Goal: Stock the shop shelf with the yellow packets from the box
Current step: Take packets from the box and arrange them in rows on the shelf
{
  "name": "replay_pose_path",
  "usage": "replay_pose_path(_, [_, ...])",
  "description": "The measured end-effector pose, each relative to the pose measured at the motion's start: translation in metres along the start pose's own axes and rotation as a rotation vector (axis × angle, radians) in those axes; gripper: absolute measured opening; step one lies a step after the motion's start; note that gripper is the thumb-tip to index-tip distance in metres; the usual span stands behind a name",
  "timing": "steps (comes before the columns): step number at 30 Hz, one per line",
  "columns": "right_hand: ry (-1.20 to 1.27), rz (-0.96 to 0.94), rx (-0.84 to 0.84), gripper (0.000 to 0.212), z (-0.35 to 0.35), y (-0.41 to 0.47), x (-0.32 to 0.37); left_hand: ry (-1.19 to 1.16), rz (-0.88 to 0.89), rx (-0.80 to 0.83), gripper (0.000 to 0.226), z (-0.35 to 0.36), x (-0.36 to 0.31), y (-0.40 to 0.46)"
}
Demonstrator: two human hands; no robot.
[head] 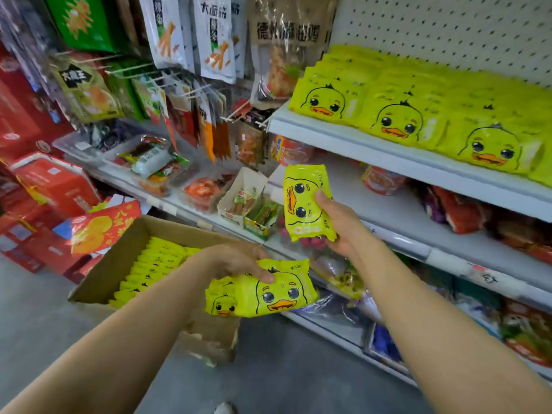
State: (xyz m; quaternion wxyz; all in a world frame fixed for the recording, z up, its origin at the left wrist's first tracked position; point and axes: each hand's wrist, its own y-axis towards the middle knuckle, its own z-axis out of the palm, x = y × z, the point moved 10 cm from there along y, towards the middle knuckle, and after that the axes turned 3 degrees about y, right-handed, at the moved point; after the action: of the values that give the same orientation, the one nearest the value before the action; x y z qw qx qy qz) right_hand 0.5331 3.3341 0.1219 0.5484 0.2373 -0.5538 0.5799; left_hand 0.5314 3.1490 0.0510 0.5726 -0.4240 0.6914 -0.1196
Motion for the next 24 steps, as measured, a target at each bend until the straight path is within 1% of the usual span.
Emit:
replay_pose_path(2, [0.034, -0.047, 0.023, 0.054, -0.033, -0.034, 0.029, -0.021, 0.037, 0.034, 0.050, 0.031, -0.039, 0.001])
replay_pose_path(4, [0.029, -0.097, 0.026, 0.051, -0.073, -0.068, 0.055, -0.047, 0.101, 0.067, 0.049, 0.067, -0.085, 0.003])
replay_pose_path(6, [0.012, -0.176, 0.005, 0.047, -0.119, -0.099, 0.084, -0.030, 0.157, 0.037, 0.052, 0.098, -0.134, 0.002])
replay_pose_path(8, [0.007, -0.239, -0.046, 0.044, -0.165, -0.129, 0.111, -0.045, 0.208, 0.043, 0.032, 0.128, -0.177, 0.007])
replay_pose_path(9, [0.017, -0.263, -0.078, 0.045, -0.189, -0.143, 0.123, -0.037, 0.239, 0.050, 0.028, 0.144, -0.198, 0.009])
replay_pose_path(11, [0.027, -0.305, -0.135, 0.049, -0.232, -0.170, 0.147, -0.033, 0.308, 0.035, 0.046, 0.168, -0.238, 0.020])
replay_pose_path(12, [0.032, -0.326, -0.161, 0.056, -0.252, -0.183, 0.158, -0.026, 0.337, 0.010, 0.048, 0.179, -0.259, 0.022])
replay_pose_path(14, [0.034, -0.368, -0.216, 0.078, -0.290, -0.207, 0.178, 0.046, 0.415, -0.042, 0.026, 0.200, -0.307, 0.020])
replay_pose_path(15, [0.031, -0.388, -0.239, 0.086, -0.309, -0.217, 0.187, 0.090, 0.441, -0.060, 0.019, 0.209, -0.329, 0.018])
replay_pose_path(16, [0.042, -0.407, -0.251, 0.086, -0.324, -0.228, 0.196, 0.108, 0.456, -0.063, 0.018, 0.219, -0.350, 0.016])
replay_pose_path(19, [0.087, -0.463, -0.280, 0.067, -0.366, -0.252, 0.221, 0.156, 0.515, -0.052, 0.026, 0.236, -0.404, 0.018])
replay_pose_path(22, [0.134, -0.518, -0.322, 0.059, -0.404, -0.266, 0.244, 0.220, 0.546, 0.004, 0.021, 0.252, -0.449, 0.029])
replay_pose_path(23, [0.140, -0.530, -0.336, 0.053, -0.415, -0.269, 0.251, 0.259, 0.549, 0.012, 0.026, 0.256, -0.461, 0.035])
replay_pose_path(24, [0.146, -0.541, -0.354, 0.046, -0.427, -0.271, 0.257, 0.308, 0.559, 0.007, 0.040, 0.259, -0.474, 0.040])
